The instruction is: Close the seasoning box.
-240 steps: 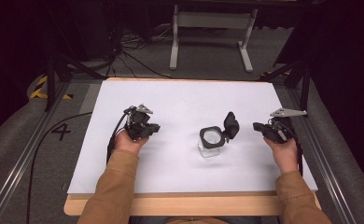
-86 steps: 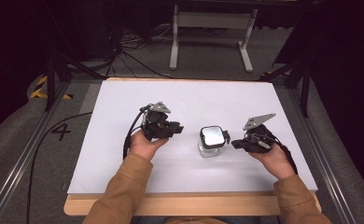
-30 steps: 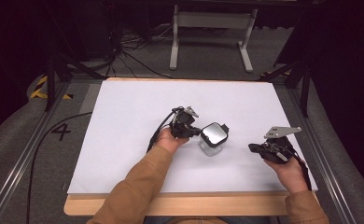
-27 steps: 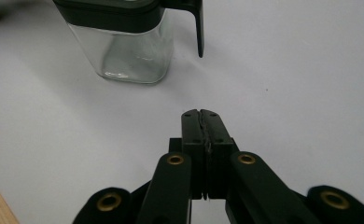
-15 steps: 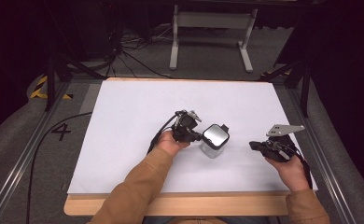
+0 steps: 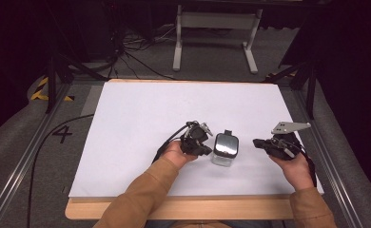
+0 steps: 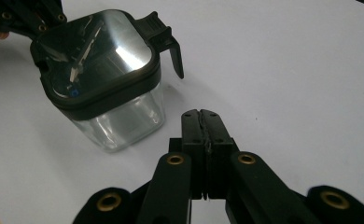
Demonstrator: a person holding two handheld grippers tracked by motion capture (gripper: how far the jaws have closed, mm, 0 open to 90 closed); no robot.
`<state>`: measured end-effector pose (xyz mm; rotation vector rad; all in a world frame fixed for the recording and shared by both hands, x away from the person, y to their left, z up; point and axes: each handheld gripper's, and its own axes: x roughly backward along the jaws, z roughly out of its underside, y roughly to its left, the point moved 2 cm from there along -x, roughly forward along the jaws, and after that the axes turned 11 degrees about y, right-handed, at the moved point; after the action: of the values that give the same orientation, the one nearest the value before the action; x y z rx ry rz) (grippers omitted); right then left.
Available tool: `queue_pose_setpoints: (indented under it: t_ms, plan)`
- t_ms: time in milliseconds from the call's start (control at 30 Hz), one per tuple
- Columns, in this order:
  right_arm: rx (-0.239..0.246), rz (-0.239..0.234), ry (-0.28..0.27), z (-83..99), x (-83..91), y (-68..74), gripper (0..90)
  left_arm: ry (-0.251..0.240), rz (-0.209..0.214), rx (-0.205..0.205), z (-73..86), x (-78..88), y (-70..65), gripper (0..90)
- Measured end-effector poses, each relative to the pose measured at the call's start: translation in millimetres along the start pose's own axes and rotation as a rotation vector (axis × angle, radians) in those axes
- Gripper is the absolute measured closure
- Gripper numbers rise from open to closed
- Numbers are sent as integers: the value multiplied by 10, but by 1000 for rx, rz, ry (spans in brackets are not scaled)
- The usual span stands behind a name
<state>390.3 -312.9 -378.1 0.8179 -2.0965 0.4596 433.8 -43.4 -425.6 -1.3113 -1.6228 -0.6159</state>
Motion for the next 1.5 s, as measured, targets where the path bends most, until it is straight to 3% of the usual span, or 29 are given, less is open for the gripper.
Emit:
queue_pose_setpoints:
  t_ms: [67, 133, 300, 400, 500, 600, 733, 800, 1033, 1133, 1233, 1333, 1500]
  plan:
    - [1, 1, -2, -15, -7, -9, 892, 8, 17, -17, -22, -30, -89, 896]
    - [0, 1, -6, -30, -2, -24, 892, 6, 6, -34, -27, -30, -115, 864]
    - [-7, 9, -22, -58, 26, -56, 892, -17, -18, -10, 48, 123, -62, 820]
    - [-27, 23, -39, -76, 62, -113, 888, -91, -48, 66, 180, 379, 60, 800]
    - [-50, 46, -42, -78, 98, -199, 866, -137, -90, 116, 313, 559, 151, 776]
    - [-83, 78, -54, -62, 145, -328, 848, -154, -141, 179, 500, 719, 275, 755]
    - [-137, 121, -48, 11, 154, -512, 801, -167, -174, 258, 708, 831, 440, 729]
    - [-174, 130, -47, 62, 134, -595, 774, -170, -202, 300, 796, 852, 518, 718]
    - [-253, 145, -1, 232, -51, -777, 652, -185, -221, 402, 1025, 781, 767, 667]
    - [-262, 148, 4, 274, -108, -813, 616, -172, -236, 420, 1095, 732, 829, 658]
    - [-271, 152, 27, 336, -198, -849, 582, -186, -234, 462, 1198, 660, 930, 645]
    - [-282, 143, 42, 382, -265, -883, 553, -193, -252, 468, 1219, 654, 957, 614]
    - [-283, 126, 24, 362, -268, -863, 521, -254, -210, 482, 1226, 703, 959, 576]
